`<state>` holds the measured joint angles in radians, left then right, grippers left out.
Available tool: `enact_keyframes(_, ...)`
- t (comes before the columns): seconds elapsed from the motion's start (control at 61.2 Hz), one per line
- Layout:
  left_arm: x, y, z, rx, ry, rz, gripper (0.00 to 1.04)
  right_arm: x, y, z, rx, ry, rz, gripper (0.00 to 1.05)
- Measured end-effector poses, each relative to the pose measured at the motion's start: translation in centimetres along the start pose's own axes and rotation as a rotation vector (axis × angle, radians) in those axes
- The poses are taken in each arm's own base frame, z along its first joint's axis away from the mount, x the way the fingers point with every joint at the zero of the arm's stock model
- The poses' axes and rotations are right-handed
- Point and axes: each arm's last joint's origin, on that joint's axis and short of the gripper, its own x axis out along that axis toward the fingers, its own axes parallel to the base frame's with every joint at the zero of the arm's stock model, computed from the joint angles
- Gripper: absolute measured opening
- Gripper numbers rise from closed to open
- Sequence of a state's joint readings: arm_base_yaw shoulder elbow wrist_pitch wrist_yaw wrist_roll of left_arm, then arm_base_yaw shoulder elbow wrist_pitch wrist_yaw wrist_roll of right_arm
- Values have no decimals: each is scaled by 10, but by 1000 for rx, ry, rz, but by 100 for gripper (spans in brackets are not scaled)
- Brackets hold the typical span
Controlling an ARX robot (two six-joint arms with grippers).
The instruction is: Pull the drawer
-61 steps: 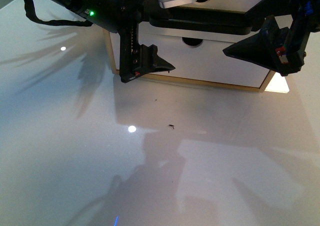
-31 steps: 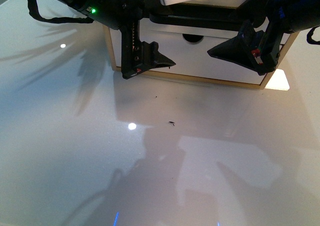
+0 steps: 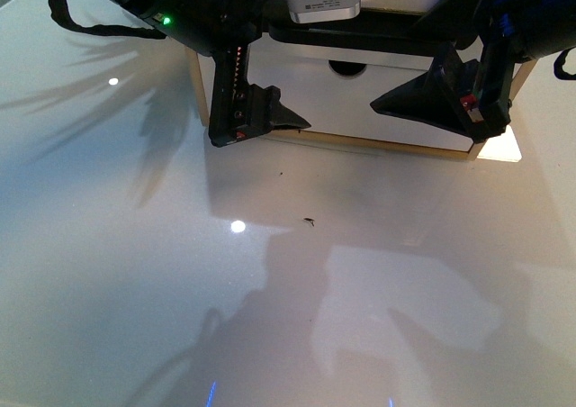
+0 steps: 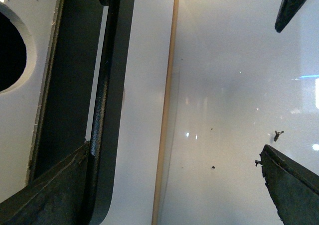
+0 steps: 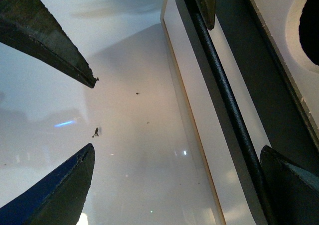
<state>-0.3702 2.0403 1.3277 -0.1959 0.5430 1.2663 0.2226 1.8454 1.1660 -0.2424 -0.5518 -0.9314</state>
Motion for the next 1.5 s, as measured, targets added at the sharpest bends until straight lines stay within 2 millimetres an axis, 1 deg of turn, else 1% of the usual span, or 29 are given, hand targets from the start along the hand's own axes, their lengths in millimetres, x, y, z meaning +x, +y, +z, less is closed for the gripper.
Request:
enact_keyframes(0.163,-3,-4,2,8,2,-16,97,-3,4,0,-4,3,16,96)
enact_keyframes(0.343,-10,-14,4,17,-4,-33,97,-7,16,0,-9,1,31,96)
enact_keyframes(0.605,-22,-33,6,20,-14,-64,97,-14,39,2,-33,14,58,96)
enact_keyframes(0.785,-35,-54,8,30,-14,-91,97,-18,63,6,-46,20,93,96)
enact_keyframes(1.03,-40,-60,9,26,-51,-50,97,-23,68,7,-22,-35,58,96)
enact_keyframes(1.111,-43,-60,11,9,-84,-25,97,-30,66,11,-11,-76,17,96)
enact_keyframes(1.275,-60,-54,20,-22,-147,49,97,-54,63,16,22,-150,-62,96)
enact_keyframes(1.34,-70,-51,24,-37,-170,87,97,-65,64,16,35,-172,-95,96)
enact_keyframes(1.422,-89,-52,31,-50,-203,179,97,-85,70,15,60,-211,-178,96)
enact_keyframes(1.504,-101,-55,31,-64,-210,265,97,-98,76,14,75,-235,-250,96)
